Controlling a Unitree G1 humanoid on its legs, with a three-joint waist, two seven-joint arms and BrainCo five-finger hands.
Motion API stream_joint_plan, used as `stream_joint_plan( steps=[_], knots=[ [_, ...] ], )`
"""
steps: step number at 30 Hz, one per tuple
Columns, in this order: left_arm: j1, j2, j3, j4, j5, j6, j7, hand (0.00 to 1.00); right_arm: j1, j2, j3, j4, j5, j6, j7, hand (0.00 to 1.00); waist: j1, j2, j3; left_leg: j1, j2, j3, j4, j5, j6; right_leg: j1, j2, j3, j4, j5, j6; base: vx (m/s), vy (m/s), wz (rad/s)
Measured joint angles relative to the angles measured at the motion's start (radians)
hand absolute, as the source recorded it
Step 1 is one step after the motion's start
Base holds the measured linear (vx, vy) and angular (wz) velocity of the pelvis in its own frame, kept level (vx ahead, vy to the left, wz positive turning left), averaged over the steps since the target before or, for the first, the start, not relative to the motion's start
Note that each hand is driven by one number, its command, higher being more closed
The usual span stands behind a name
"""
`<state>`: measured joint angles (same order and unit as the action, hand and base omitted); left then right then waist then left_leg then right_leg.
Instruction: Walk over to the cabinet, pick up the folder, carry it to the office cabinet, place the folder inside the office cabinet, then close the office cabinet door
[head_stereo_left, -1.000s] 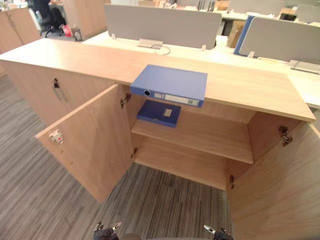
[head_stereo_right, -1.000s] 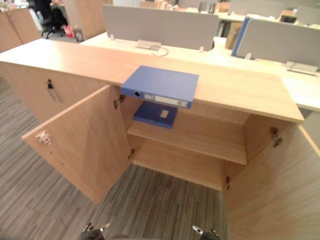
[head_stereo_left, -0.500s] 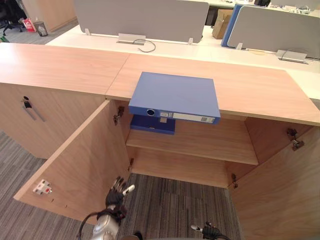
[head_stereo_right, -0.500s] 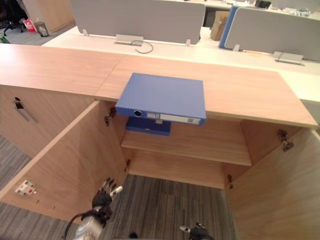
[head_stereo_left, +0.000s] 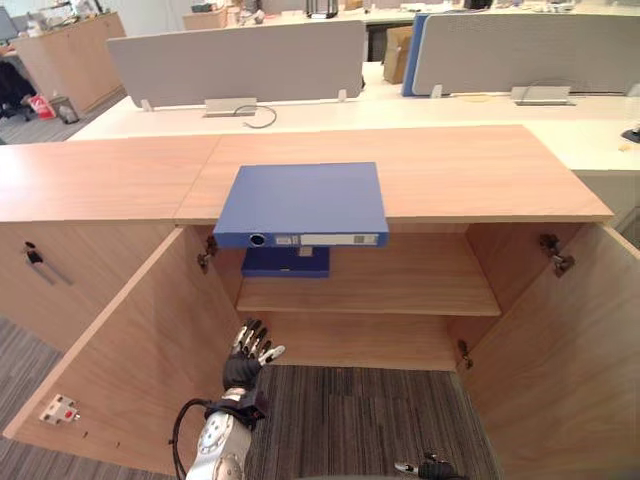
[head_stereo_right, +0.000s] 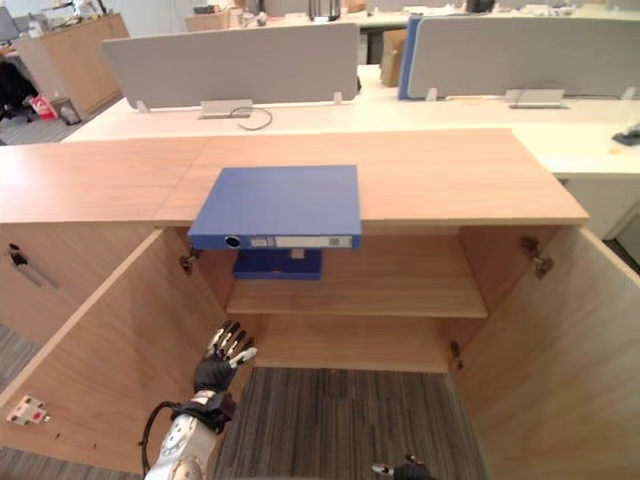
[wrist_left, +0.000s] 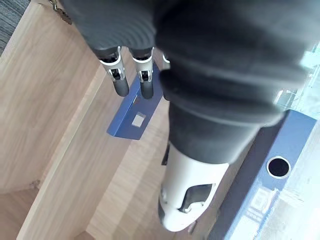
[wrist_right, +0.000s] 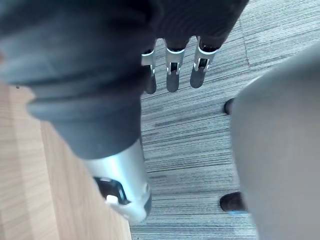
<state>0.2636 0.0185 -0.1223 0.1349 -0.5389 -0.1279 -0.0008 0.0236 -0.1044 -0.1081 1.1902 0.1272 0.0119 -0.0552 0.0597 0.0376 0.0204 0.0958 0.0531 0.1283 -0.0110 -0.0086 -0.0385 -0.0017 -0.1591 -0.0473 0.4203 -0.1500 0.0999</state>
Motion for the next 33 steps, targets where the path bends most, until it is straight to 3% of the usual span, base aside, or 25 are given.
stream_joint_plan(
  steps=[2,4,6,7,8,9,13,18,20,22,24,25,26,27,28,29,30,33],
  knots=[
    [0.012,-0.007,0.011,-0.032,0.028,0.015,-0.002,0.00,0.016,0.011,-0.028,-0.050,0.002,0.000,0.010,0.00,-0.004,-0.021,0.021,0.038,-0.034,-0.001,0.020,-0.021,0.011,-0.106,-0.054,-0.010,0.277,0.010,-0.015,-0.11,0.009,-0.01],
    [0.034,-0.015,0.029,-0.050,0.029,0.016,-0.004,0.00,0.022,0.014,-0.032,-0.065,0.007,0.001,0.011,0.00,-0.010,-0.025,0.017,0.046,-0.032,-0.016,0.032,-0.027,0.018,-0.125,-0.088,-0.055,0.349,0.012,-0.026,-0.04,0.001,0.18],
    [0.036,-0.015,0.049,-0.049,0.028,0.016,-0.004,0.00,0.023,0.028,-0.062,-0.072,0.007,0.004,0.011,0.00,-0.009,-0.020,0.022,0.022,-0.012,-0.029,0.060,-0.036,0.017,-0.129,-0.086,-0.094,0.290,-0.077,-0.010,-0.05,-0.044,0.27],
    [0.036,-0.014,0.049,-0.049,0.028,0.017,-0.004,0.00,0.020,0.033,-0.064,-0.077,0.009,0.007,0.010,0.00,-0.009,-0.027,0.027,0.005,-0.004,-0.035,0.072,-0.040,0.015,-0.118,-0.079,-0.116,0.171,-0.086,-0.007,-0.06,-0.090,0.21],
    [0.038,-0.012,0.049,-0.050,0.028,0.019,-0.005,0.00,0.022,0.039,-0.063,-0.076,0.009,0.008,0.010,0.00,-0.008,-0.039,0.029,0.001,-0.006,-0.036,0.072,-0.040,0.013,-0.104,-0.074,-0.115,0.093,-0.080,-0.010,-0.03,-0.159,0.11],
    [0.042,-0.002,0.049,-0.047,0.028,0.023,-0.007,0.00,0.029,0.060,-0.052,-0.077,0.016,0.011,0.010,0.00,-0.009,-0.083,0.028,-0.008,-0.021,-0.037,0.078,-0.038,-0.005,-0.086,-0.077,-0.106,-0.035,-0.011,-0.012,0.04,-0.241,0.12],
    [0.068,-0.053,0.032,-0.036,0.028,0.051,-0.017,0.00,0.030,0.029,0.034,-0.076,0.006,0.015,0.010,0.00,-0.010,-0.041,0.002,-0.007,0.078,-0.046,0.064,-0.032,-0.058,-0.032,0.030,-0.163,-0.150,0.007,-0.034,0.11,-0.208,0.05],
    [0.068,-0.048,0.026,-0.020,0.027,0.051,-0.026,0.00,0.049,0.033,0.019,-0.072,0.009,0.014,0.009,0.00,-0.013,-0.034,-0.024,-0.018,0.134,-0.089,0.059,-0.039,-0.097,0.028,0.096,-0.215,-0.250,0.014,-0.053,0.17,-0.125,0.26],
    [0.061,-0.031,0.021,0.012,0.027,0.059,-0.029,0.00,0.048,0.038,-0.017,-0.061,0.009,0.014,0.008,0.00,-0.013,-0.037,-0.020,-0.085,0.144,-0.108,0.195,-0.094,-0.100,0.063,0.113,-0.237,-0.274,0.017,-0.067,0.23,-0.057,0.33],
    [0.066,-0.024,0.024,0.013,0.028,0.069,-0.028,0.00,0.048,0.043,-0.055,-0.055,0.010,0.013,0.007,0.00,-0.012,-0.040,-0.011,-0.143,0.147,-0.110,0.340,-0.127,-0.080,0.085,0.108,-0.244,-0.275,0.017,-0.068,0.16,-0.008,0.23],
    [0.070,-0.012,0.032,-0.010,0.031,0.074,-0.027,0.00,0.041,0.050,-0.066,-0.060,0.011,0.013,0.001,0.00,0.003,-0.047,0.032,-0.243,0.166,-0.084,0.641,-0.155,-0.063,0.177,0.104,-0.243,-0.311,0.013,-0.077,0.13,0.050,0.13],
    [0.077,-0.022,0.032,-0.029,0.038,0.077,-0.027,0.00,0.042,0.045,-0.068,-0.058,0.010,0.014,-0.003,0.00,0.013,-0.036,0.035,-0.273,0.167,-0.073,0.684,-0.197,-0.050,0.194,0.104,-0.243,-0.316,0.008,-0.084,0.10,0.076,-0.06],
    [0.086,-0.041,0.034,-0.051,0.046,0.078,-0.024,0.00,0.046,0.038,-0.070,-0.059,0.010,0.015,-0.007,0.00,0.015,-0.019,0.034,-0.292,0.151,-0.066,0.625,-0.198,-0.033,0.197,0.106,-0.243,-0.318,0.007,-0.082,0.05,0.081,-0.09],
    [0.089,-0.051,0.039,-0.059,0.055,0.078,-0.021,0.00,0.047,0.030,-0.070,-0.061,0.011,0.015,-0.007,0.00,0.016,-0.008,0.034,-0.292,0.141,-0.064,0.558,-0.148,-0.013,0.198,0.109,-0.243,-0.318,0.005,-0.078,0.04,0.109,-0.09],
    [0.091,-0.057,0.049,-0.068,0.064,0.078,-0.015,0.00,0.047,0.024,-0.070,-0.064,0.011,0.016,-0.007,0.00,0.019,-0.002,0.033,-0.283,0.137,-0.063,0.503,-0.146,-0.024,0.197,0.109,-0.239,-0.319,-0.003,-0.066,0.09,0.120,0.03],
    [0.093,-0.054,0.063,-0.067,0.068,0.080,-0.007,0.00,0.047,0.031,-0.068,-0.070,0.011,0.017,-0.008,0.00,0.016,-0.004,0.027,-0.264,0.124,-0.065,0.456,-0.145,-0.030,0.195,0.101,-0.238,-0.319,-0.007,-0.059,0.15,0.134,0.08],
    [0.088,-0.053,0.086,-0.068,0.070,0.081,0.009,0.00,0.047,0.043,-0.066,-0.080,0.011,0.019,-0.008,0.00,0.018,-0.023,0.039,-0.240,0.104,-0.056,0.398,-0.127,-0.045,0.189,0.083,-0.238,-0.317,-0.006,-0.058,0.16,0.129,0.12],
    [0.131,-0.054,0.135,-0.118,0.071,0.099,0.036,0.00,0.050,0.056,-0.064,-0.087,0.008,0.029,-0.006,0.00,0.032,-0.041,0.049,-0.197,0.089,-0.027,0.357,-0.114,-0.042,0.197,0.056,-0.225,-0.311,-0.006,-0.057,0.06,0.096,-0.11]
  ],
)
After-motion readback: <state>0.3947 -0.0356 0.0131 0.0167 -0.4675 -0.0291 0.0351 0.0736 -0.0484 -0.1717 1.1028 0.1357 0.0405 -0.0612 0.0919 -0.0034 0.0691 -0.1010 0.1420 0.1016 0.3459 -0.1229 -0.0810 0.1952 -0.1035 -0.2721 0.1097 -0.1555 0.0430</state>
